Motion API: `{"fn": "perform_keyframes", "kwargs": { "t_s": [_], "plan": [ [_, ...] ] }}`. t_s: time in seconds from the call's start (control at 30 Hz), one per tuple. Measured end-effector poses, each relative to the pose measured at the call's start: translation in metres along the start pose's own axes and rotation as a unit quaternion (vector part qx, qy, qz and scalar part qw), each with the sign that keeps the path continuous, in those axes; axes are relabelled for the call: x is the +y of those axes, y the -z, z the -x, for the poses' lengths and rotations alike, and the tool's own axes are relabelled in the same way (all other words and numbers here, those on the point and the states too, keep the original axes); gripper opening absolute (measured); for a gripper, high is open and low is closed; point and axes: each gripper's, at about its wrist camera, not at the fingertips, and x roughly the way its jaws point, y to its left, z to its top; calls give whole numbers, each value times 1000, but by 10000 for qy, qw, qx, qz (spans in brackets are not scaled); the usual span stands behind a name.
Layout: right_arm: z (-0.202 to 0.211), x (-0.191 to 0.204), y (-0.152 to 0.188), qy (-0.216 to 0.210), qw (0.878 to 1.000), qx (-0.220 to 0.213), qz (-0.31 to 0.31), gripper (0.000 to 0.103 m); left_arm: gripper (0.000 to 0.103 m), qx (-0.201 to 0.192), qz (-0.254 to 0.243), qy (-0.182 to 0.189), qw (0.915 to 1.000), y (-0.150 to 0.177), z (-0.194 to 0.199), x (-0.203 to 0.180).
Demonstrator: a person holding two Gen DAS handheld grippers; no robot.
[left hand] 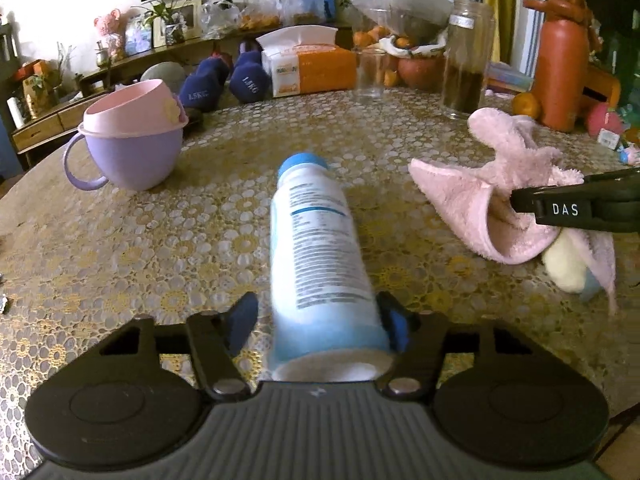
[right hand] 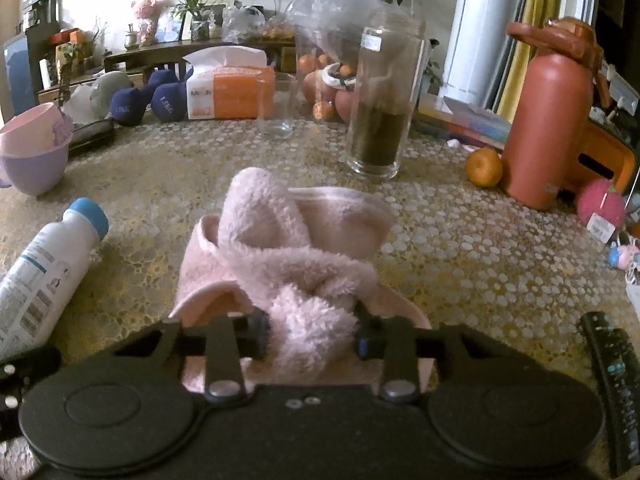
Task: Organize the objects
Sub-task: 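Lift the towel with the right gripper and rub it over the held bottle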
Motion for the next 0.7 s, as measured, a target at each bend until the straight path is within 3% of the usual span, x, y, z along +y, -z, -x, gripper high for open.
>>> {"fn": "perform_keyframes", "kwargs": {
  "t_s": [0.2, 0.4, 0.7],
  "plan": [
    [31, -16, -1, -313, 9988, -297, -232, 26, 54, -57, -208, -20, 9998, 1, 3, -3],
    [78, -20, -11, -1136, 9909, -707, -166, 25, 54, -121, -505, 31, 9986, 2, 11, -8],
    [105, 3, -18, -2346, 9696, -689, 36, 25, 53, -168, -902, 437, 9948, 3, 27, -31]
  ]
}}
